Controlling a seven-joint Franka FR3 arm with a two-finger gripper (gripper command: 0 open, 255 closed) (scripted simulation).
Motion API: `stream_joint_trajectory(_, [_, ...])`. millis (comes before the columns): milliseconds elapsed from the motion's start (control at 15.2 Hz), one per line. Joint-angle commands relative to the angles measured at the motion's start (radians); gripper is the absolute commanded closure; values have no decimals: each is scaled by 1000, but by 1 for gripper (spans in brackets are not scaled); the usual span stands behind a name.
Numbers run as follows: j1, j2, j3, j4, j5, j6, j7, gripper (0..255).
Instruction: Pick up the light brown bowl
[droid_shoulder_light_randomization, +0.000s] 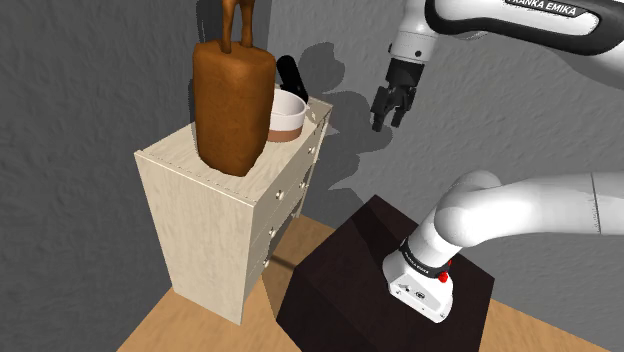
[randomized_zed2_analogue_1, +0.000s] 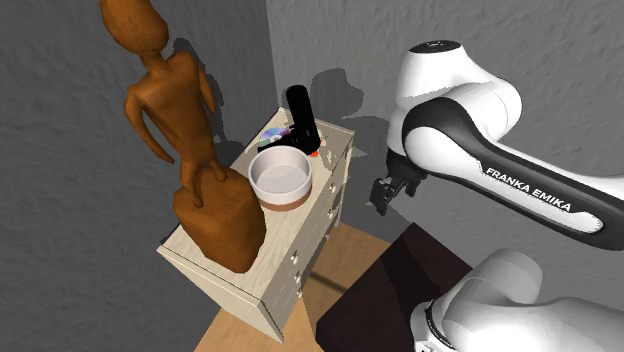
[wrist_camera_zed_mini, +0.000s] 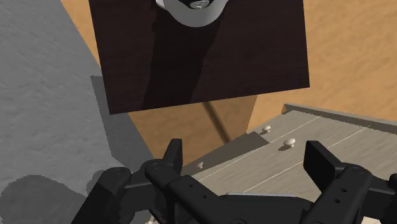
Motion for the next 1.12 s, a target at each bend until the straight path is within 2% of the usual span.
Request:
stream_joint_trajectory(0, [0, 0, 0, 0, 0, 0, 0, 0])
stream_joint_trajectory(528, [18, 315, 35, 192, 14, 144, 32, 0])
stream_joint_trajectory(1056, [29, 623, 62, 461, 5, 204, 69, 0])
